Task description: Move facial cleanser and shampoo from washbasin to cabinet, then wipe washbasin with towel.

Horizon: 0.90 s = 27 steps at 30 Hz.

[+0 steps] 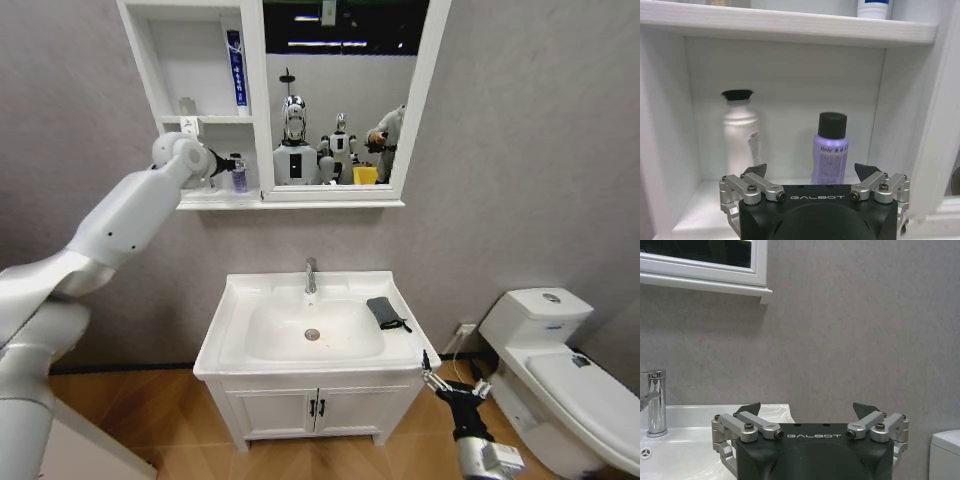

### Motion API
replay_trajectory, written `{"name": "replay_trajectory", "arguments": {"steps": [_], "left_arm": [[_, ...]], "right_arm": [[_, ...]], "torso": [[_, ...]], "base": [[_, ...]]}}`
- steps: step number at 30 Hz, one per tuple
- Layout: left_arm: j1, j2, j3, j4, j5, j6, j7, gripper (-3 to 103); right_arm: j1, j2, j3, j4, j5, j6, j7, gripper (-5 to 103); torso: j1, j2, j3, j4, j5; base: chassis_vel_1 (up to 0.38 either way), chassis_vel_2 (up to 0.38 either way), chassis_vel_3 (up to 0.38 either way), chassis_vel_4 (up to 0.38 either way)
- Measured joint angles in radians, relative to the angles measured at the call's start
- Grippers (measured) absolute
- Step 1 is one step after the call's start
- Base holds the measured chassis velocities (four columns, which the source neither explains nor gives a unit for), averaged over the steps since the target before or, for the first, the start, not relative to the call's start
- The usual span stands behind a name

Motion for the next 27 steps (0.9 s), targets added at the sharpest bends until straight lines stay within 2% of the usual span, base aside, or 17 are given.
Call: {"name": "replay_trajectory", "arguments": {"steps": [2,3,5,6,8,10,11,12,15,17,19,20,22,23,25,26,27], "left_arm": [[0.098,0.114,-0.049,-0.164,-0.026,-0.013,-0.006,100],[0.098,0.114,-0.049,-0.164,-0.026,-0.013,-0.006,100],[0.231,0.215,-0.116,-0.309,-0.001,-0.032,0.011,100],[0.231,0.215,-0.116,-0.309,-0.001,-0.032,0.011,100],[0.358,0.288,-0.17,-0.414,0.053,-0.053,0.045,100],[0.501,0.363,-0.247,-0.508,0.163,-0.083,0.089,100],[0.609,0.395,-0.319,-0.559,0.222,-0.106,0.106,100],[0.609,0.395,-0.319,-0.559,0.222,-0.106,0.106,100],[0.874,0.425,-0.44,-0.648,0.302,-0.159,0.11,100],[0.931,0.413,-0.453,-0.655,0.337,-0.176,0.111,100],[1.019,0.387,-0.486,-0.673,0.41,-0.219,0.118,100],[1.019,0.387,-0.486,-0.673,0.41,-0.219,0.118,100],[1.192,0.353,-0.64,-0.725,0.46,-0.25,0.1,100],[1.192,0.353,-0.64,-0.725,0.46,-0.25,0.1,100],[1.355,0.313,-0.781,-0.771,0.472,-0.255,0.091,100],[1.355,0.313,-0.781,-0.771,0.472,-0.255,0.091,100],[1.455,0.284,-0.872,-0.79,0.491,-0.264,0.092,100]], "right_arm": [[0.01,-0.002,-0.007,0.0,-0.01,-0.016,0.023,100],[0.01,-0.002,-0.007,0.0,-0.01,-0.016,0.023,100],[0.031,-0.003,-0.017,-0.002,-0.013,-0.053,0.079,100],[0.031,-0.003,-0.017,-0.002,-0.013,-0.053,0.079,100],[0.04,-0.003,-0.021,0.0,-0.002,-0.071,0.095,100],[0.041,-0.003,-0.023,0.0,0.003,-0.068,0.091,100],[0.04,-0.003,-0.023,-0.001,0.004,-0.064,0.087,100],[0.04,-0.003,-0.023,-0.001,0.004,-0.064,0.087,100],[0.032,0.008,-0.02,-0.003,0.002,-0.054,0.086,100],[0.02,0.024,-0.007,-0.003,-0.02,-0.052,0.107,100],[0.006,0.043,0.012,0.0,-0.06,-0.082,0.171,100],[0.006,0.043,0.012,0.0,-0.06,-0.082,0.171,100],[0.017,0.04,0.018,0.011,-0.066,-0.145,0.213,100],[0.017,0.04,0.018,0.011,-0.066,-0.145,0.213,100],[0.033,0.029,0.021,0.019,-0.058,-0.189,0.227,100],[0.033,0.029,0.021,0.019,-0.058,-0.189,0.227,100],[0.043,0.021,0.023,0.023,-0.047,-0.21,0.227,100]], "torso": [[0.0,0.0,0.0,0.0006,-0.0002],[0.0,0.0,0.0,0.0006,-0.0002],[0.0,0.0,0.0,0.0004,0.0003],[0.0,0.0,0.0,0.0004,0.0003],[0.0,0.0,0.0,0.0004,-0.0003],[0.0,0.0,0.0,0.0003,0.0],[0.0,0.0,0.0,0.0004,0.0005],[0.0,0.0,0.0,0.0004,0.0005],[0.0,0.0,0.0,0.0009,-0.0003],[0.0,0.0,0.0,0.0007,0.0005],[0.0,0.0,0.0,-0.0018,-0.0005],[0.0,0.0,0.0,-0.0018,-0.0005],[0.0,0.0,0.0,-0.0007,0.0009],[0.0,0.0,0.0,-0.0007,0.0009],[0.0,0.0,0.0,0.0004,0.0001],[0.0,0.0,0.0,0.0004,0.0001],[0.0,0.0,0.0,0.0002,0.0006]], "base": [[0.0,0.0,0.0,0.0],[0.0,0.0,0.0,0.0],[0.0,0.0,0.0,0.0],[0.0,0.0,0.0,0.0],[0.0,0.0,0.0,0.0],[0.0,0.0,0.0,0.0],[0.0,0.0,0.0,0.0],[0.0,0.0,0.0,0.0],[0.0,0.0,0.0,0.0],[0.0,0.0,0.0,0.0],[0.0,0.0,0.0,0.0],[0.0,0.0,0.0,0.0],[0.0,0.0,0.0,0.0],[0.0,0.0,0.0,0.0],[0.0,0.0,0.0,0.0],[0.0,0.0,0.0,0.0],[0.0,0.0,0.0,0.0]]}}
